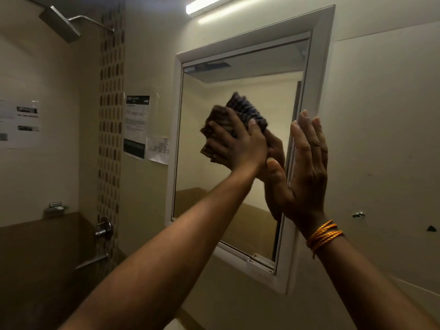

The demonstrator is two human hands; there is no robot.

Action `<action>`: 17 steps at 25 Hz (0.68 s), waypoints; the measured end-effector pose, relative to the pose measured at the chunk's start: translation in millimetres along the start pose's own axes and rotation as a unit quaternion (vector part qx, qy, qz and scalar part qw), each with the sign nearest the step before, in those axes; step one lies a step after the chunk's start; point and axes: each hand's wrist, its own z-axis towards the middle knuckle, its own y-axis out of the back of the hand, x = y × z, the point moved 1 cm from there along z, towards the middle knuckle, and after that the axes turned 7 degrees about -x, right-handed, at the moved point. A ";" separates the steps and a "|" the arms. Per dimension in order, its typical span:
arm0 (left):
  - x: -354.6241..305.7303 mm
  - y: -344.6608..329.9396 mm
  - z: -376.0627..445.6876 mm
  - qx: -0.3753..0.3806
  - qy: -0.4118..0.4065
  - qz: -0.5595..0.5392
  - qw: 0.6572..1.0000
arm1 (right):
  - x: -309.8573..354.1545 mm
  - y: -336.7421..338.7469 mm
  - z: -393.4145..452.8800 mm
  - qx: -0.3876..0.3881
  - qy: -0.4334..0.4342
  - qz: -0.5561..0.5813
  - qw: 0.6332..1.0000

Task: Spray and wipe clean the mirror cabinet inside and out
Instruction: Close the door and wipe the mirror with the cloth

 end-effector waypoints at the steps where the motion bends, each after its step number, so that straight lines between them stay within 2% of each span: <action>1: -7.0 -7.3 -11.0 0.000 -0.027 0.015 1.000 | 0.4 1.6 1.2 0.002 -0.003 0.014 1.000; 4: -11.1 -21.9 -37.1 -0.005 -0.157 0.081 0.984 | 1.7 5.3 5.0 0.003 -0.016 0.062 0.998; 8: 7.5 -22.2 -43.0 -0.003 -0.287 0.091 0.954 | 4.1 9.4 3.2 -0.002 -0.027 0.103 0.994; 12: 38.6 -12.5 -38.9 0.028 -0.454 0.125 0.882 | 8.2 10.8 -6.1 0.010 -0.023 0.087 0.996; 17: 71.2 10.9 -4.7 0.055 -0.595 0.165 0.784 | 3.1 10.3 -28.4 0.047 0.003 0.031 0.998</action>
